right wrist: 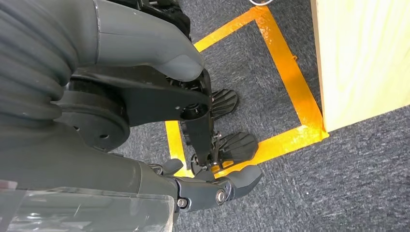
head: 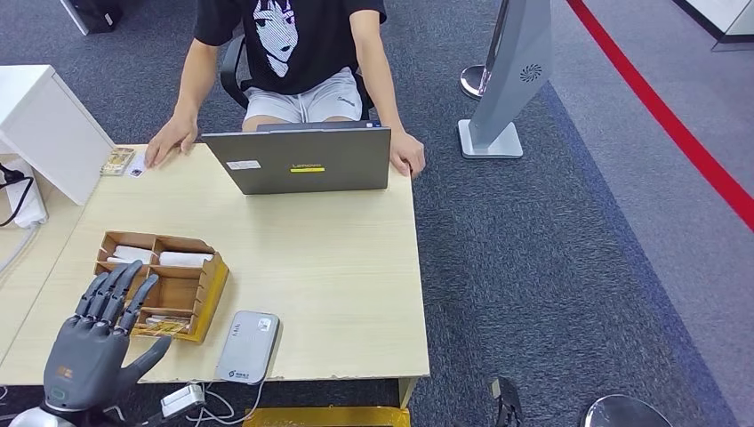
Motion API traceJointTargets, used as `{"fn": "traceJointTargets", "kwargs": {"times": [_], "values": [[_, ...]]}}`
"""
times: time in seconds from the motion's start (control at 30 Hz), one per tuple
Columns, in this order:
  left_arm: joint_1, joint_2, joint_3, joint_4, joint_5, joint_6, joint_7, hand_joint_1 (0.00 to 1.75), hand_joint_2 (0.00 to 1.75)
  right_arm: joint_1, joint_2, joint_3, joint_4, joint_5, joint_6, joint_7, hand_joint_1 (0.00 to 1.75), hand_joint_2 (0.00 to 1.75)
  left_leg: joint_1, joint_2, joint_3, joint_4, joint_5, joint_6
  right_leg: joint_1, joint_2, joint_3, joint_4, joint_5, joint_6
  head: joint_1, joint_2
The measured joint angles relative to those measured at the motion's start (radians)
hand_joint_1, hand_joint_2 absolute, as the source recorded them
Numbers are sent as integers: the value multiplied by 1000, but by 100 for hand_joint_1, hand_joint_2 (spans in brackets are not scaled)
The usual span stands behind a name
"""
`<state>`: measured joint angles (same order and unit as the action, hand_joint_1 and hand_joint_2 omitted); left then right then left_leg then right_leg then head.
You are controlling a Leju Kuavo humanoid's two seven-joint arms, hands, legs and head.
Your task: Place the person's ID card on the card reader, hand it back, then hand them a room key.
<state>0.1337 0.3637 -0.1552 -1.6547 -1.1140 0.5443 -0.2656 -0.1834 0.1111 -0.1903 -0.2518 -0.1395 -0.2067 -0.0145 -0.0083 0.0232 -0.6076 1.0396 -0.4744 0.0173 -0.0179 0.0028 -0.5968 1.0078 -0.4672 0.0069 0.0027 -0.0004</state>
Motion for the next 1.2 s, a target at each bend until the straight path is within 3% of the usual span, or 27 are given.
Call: {"fn": "traceJointTargets", "kwargs": {"times": [0.23, 0.43, 0.7, 1.03, 1.13, 1.2], "values": [[3, 26, -1, 9, -15, -14, 33, 0, 175, 1, -2, -1, 0, 13, -2, 3, 0, 175, 0, 0, 0, 0, 0, 0, 0, 0, 0, 0, 0, 0, 0, 0], [-47, 11, -1, 94, -25, 37, 38, 0, 175, -3, -2, -1, -1, 34, -9, 13, 0, 175, 0, -1, 0, 0, 0, 0, 0, -1, 1, 0, 0, 0, 0, 0], [-111, -10, -10, 229, -29, 24, 37, 0, 175, -8, -2, -1, -1, 43, -10, 23, 0, 175, 0, -1, 0, 0, 0, 0, 0, -1, 1, 0, 0, 0, 0, 0], [-137, -25, -17, 279, -38, 68, 37, 0, 175, -9, 0, -1, -1, 52, -16, 24, 0, 175, 0, -1, 0, 0, 0, 0, 0, -1, 1, 0, 0, 0, 0, 0], [-136, -36, -17, 279, -52, 127, 15, 0, 175, -10, 2, -1, -1, 55, -19, 25, 0, 175, 0, -1, 0, 0, 0, 0, 0, -1, 1, 0, 0, 0, 0, 0], [-129, -58, -4, 266, -64, 144, -45, 0, 175, -10, 4, -1, -1, 58, -22, 25, 0, 175, 0, -1, 0, 0, 0, 0, 0, -1, 1, 0, 0, 0, 0, 0]]}}
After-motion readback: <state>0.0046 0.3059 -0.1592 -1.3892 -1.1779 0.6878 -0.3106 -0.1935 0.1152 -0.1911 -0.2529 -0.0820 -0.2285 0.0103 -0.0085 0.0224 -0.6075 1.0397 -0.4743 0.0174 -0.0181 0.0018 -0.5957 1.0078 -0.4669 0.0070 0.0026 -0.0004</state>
